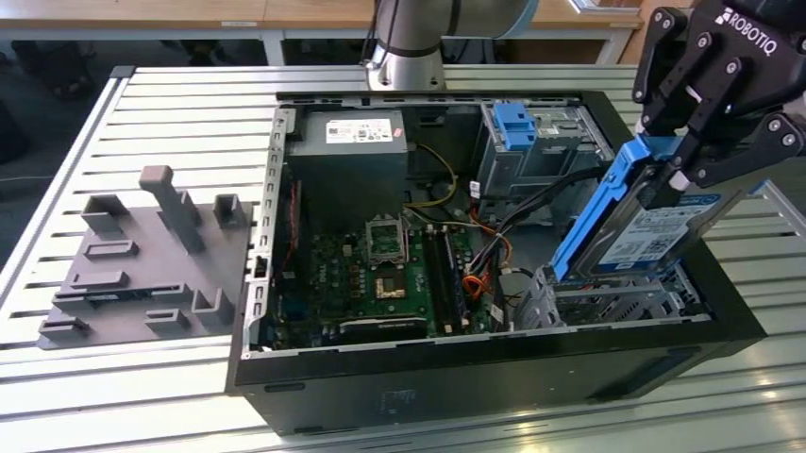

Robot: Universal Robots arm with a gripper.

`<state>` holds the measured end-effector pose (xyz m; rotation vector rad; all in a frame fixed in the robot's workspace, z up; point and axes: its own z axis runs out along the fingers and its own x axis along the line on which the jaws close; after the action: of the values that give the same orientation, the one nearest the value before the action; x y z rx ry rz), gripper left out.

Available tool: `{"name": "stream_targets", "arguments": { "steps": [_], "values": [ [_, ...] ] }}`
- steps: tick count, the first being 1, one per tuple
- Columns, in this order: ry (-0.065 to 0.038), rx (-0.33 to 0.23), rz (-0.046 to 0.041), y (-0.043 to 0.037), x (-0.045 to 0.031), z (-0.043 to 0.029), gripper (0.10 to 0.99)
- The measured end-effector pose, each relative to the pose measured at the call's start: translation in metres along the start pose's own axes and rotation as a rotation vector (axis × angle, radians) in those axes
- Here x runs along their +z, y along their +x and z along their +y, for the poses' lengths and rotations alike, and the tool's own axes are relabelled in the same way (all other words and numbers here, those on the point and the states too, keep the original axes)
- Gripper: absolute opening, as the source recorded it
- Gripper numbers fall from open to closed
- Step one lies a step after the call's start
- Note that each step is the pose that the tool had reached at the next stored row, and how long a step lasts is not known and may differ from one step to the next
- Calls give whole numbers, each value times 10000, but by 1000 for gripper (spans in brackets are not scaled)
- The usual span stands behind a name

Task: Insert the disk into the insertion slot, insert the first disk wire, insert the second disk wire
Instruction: 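Insert the disk into the insertion slot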

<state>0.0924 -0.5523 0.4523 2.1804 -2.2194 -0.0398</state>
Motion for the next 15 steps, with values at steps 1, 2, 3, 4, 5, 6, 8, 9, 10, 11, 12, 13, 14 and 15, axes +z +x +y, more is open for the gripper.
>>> {"name": "stream_targets", "arguments": {
  "steps": [1,2,3,4,5,6,8,9,10,11,12,13,14,15],
  "values": [
    [0,0,-1,0,6,0,365],
    [0,0,-1,0,12,0,365],
    [0,0,-2,0,18,-1,365],
    [0,0,-2,0,22,-1,365],
    [0,0,-1,0,28,-1,365],
    [0,0,-2,0,34,-1,365],
    [0,0,-3,0,45,-2,365],
    [0,0,-2,0,50,-2,365],
    [0,0,-2,0,56,-2,365],
    [0,0,-2,0,60,-2,365],
    [0,0,-2,0,64,-2,365],
    [0,0,-2,0,68,-3,365],
    [0,2,-2,0,72,-3,365],
    [0,3,-2,0,76,-3,365]
  ]
}}
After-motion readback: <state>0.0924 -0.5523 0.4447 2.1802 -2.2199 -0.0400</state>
